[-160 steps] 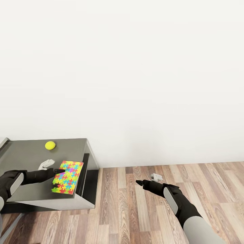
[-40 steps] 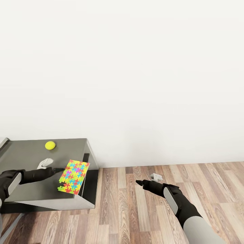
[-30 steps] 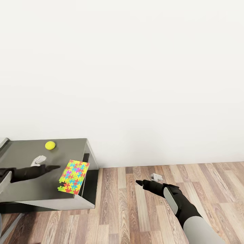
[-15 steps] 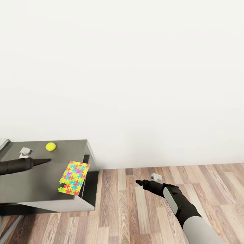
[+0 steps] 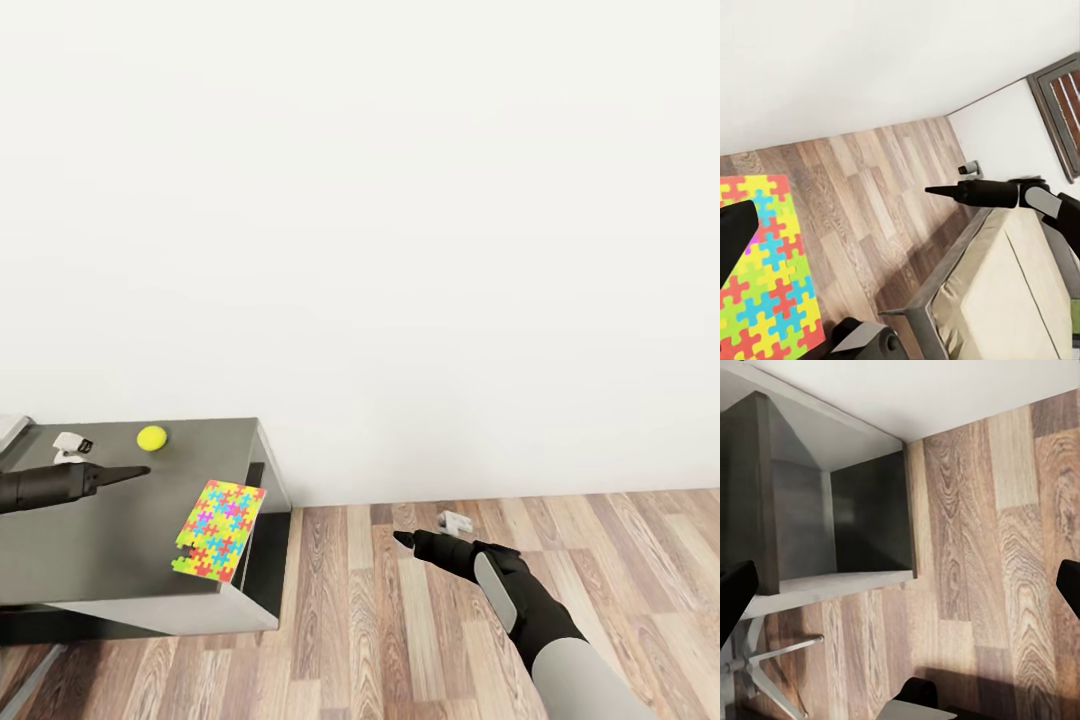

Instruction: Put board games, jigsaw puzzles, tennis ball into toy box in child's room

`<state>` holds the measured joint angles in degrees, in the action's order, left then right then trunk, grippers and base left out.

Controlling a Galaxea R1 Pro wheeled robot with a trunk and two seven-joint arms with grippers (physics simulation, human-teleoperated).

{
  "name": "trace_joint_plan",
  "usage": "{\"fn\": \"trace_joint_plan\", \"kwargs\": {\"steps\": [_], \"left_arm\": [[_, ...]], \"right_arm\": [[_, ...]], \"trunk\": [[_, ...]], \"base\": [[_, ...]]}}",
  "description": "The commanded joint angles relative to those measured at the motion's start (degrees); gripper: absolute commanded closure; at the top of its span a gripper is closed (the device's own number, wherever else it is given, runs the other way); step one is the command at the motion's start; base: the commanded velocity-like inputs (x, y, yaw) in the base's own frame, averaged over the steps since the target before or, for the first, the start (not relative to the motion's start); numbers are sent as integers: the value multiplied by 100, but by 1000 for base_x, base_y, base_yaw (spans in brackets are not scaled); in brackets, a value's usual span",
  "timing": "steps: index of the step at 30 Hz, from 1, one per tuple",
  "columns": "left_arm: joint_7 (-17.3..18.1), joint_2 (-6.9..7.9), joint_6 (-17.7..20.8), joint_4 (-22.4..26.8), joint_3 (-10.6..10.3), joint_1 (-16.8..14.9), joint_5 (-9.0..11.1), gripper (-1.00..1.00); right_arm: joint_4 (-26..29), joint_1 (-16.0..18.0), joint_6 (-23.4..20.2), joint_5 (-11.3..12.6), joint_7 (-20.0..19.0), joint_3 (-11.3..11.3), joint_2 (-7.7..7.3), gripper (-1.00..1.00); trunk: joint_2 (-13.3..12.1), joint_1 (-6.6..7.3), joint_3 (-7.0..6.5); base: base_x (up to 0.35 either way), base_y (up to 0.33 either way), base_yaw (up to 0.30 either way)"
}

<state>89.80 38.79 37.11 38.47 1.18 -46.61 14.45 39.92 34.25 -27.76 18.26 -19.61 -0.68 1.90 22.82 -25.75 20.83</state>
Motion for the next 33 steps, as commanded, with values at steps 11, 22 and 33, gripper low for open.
{"fn": "trace_joint_plan", "kwargs": {"steps": [11,22,33], "left_arm": [[20,-70,95,38,-150,-4,5,-100],[-926,-613,380,117,-535,-6,-35,-100],[-2106,-893,947,1243,-528,215,2,-100]], "right_arm": [[7,3,-23,27,10,-3,59,-100],[7,3,-19,24,10,-3,65,-100],[7,3,-19,20,9,-3,65,-100]], "trunk": [[10,-3,-94],[10,-3,-197],[10,-3,-298]], "base": [[0,0,0],[0,0,0],[0,0,0]]}}
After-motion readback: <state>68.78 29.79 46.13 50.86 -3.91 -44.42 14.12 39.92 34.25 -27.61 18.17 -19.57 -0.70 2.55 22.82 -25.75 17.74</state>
